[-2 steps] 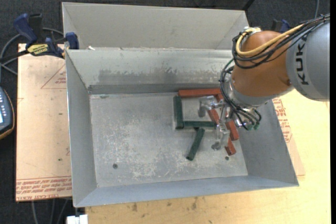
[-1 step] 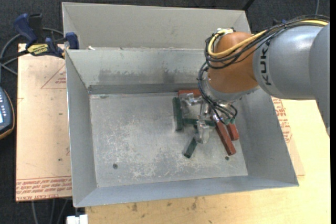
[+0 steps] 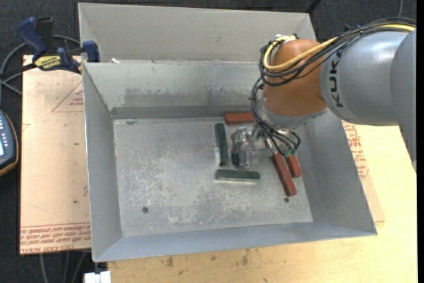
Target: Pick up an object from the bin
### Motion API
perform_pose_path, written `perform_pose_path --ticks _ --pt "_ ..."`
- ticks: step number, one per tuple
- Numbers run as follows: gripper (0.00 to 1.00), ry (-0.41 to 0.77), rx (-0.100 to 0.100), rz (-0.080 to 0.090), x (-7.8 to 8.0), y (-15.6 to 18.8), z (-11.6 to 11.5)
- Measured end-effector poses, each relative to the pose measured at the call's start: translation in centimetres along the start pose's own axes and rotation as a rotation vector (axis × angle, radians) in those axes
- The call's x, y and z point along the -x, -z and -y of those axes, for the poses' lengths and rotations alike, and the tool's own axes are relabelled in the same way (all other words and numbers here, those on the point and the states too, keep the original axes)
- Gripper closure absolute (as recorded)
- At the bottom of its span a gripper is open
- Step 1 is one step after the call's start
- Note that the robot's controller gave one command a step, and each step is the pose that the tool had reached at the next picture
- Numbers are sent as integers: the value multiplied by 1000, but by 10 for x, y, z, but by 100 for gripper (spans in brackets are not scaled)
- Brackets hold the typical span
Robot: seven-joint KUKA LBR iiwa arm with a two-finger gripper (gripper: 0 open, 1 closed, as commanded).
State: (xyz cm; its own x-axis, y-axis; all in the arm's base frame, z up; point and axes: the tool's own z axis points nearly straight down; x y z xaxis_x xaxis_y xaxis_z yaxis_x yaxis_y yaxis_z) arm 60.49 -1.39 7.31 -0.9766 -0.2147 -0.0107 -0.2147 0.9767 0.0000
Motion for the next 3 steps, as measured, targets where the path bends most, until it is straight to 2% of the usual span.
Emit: perform_pose_path --ticks 1,2,3 --pt "100 5 -3 1 -19 153 30" --pt "100 127 5 -16 -53 86 -8" --pt "100 106 -3 2 -46 209 6"
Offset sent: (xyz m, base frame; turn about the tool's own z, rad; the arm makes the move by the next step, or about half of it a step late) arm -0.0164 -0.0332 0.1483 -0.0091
